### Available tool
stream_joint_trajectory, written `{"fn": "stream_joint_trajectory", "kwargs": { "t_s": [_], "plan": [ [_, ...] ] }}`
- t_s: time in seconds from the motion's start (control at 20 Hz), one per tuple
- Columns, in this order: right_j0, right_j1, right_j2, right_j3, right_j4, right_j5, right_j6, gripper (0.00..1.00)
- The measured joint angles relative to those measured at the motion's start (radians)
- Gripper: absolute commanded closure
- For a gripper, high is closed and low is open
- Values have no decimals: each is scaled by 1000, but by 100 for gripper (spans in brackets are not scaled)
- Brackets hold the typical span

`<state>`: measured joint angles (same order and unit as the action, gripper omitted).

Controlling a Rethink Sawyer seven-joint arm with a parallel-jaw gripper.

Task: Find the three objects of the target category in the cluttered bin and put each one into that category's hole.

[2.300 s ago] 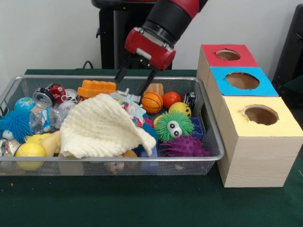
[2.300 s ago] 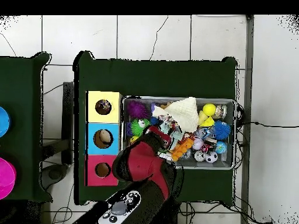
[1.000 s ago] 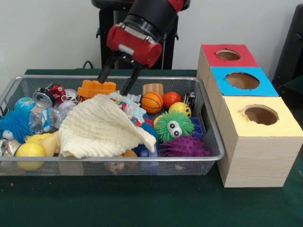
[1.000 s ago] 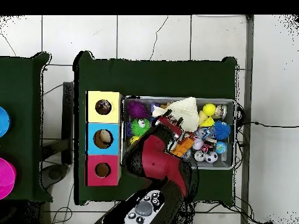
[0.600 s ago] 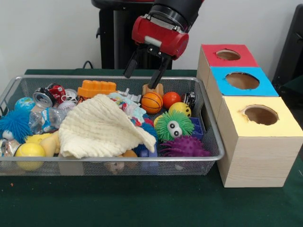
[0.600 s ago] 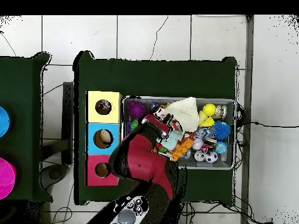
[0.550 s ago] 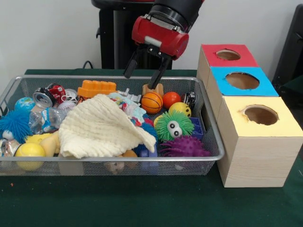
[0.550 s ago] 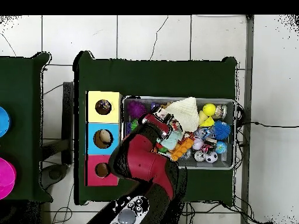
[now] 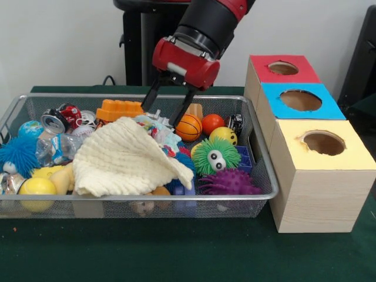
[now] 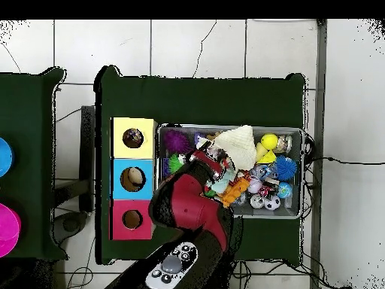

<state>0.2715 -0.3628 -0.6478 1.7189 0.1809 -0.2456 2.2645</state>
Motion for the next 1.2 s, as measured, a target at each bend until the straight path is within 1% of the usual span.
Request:
{"fn": "stream_joint_trajectory", "kwargs": {
  "t_s": [0.4,0.9,1.2],
  "plan": [
    [-59,33,37,0,0,-17,0,0],
    [-56,43,52,0,8,-17,0,0],
    [-32,43,52,0,49,-17,0,0]
  ]
}}
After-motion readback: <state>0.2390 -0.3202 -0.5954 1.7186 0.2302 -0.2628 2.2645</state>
